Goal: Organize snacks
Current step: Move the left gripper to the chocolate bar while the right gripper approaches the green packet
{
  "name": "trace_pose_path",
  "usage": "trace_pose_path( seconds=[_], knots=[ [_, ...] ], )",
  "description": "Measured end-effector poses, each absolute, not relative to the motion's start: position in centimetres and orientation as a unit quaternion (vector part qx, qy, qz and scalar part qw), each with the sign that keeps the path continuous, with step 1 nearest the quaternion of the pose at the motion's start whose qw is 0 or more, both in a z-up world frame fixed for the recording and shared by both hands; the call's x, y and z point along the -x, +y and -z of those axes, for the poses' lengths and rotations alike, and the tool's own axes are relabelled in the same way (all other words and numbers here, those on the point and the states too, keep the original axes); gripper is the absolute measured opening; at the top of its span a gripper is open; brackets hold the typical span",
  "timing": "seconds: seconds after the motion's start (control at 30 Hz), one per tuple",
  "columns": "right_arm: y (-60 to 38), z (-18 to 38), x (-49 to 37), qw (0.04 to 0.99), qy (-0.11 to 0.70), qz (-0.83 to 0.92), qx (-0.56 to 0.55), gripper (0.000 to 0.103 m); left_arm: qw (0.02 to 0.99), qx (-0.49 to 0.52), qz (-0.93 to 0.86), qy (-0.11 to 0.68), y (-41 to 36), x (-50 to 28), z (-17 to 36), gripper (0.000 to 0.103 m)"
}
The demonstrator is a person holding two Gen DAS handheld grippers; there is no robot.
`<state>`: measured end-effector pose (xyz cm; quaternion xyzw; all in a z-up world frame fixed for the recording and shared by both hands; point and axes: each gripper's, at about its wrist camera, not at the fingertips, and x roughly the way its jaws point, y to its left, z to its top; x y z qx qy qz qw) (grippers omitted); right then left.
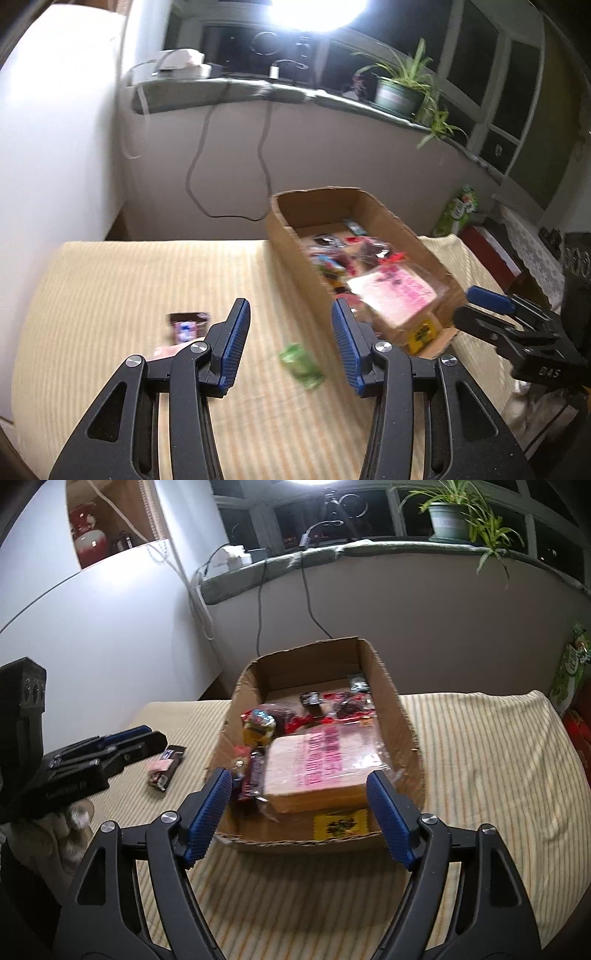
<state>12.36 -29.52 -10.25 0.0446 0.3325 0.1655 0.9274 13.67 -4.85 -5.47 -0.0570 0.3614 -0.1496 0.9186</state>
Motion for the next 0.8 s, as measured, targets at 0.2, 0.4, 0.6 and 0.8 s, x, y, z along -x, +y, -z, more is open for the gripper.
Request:
trace_pose_path(
  seconds=[0.2,0.4,0.6,0.8],
  knots=[
    [-27.6,9.9,-10.9,0.927,0.317,-0.195,-0.041,0.078,0.919,0.079,0.121,0.367,-1.0,-13.9,5.9,0.045],
    [-24.3,9.6,-9.0,0.919,0.304,-0.249,-0.03,0.078,0.916,0.097,0.109,0.375,1.5,-14.4,6.5,0.045],
    [-20.3,11.0,-7.9,0.903,0.325,-0.282,-0.003,0.078,0.91,0.101,0.112,0.385,2.5,-14.5,7.9,0.045],
    [-17.9,13.5,-8.4,0.894,0.358,-0.271,-0.002,0.078,0.907,0.076,0.129,0.393,2.7,-14.3,9.0,0.045]
  ],
)
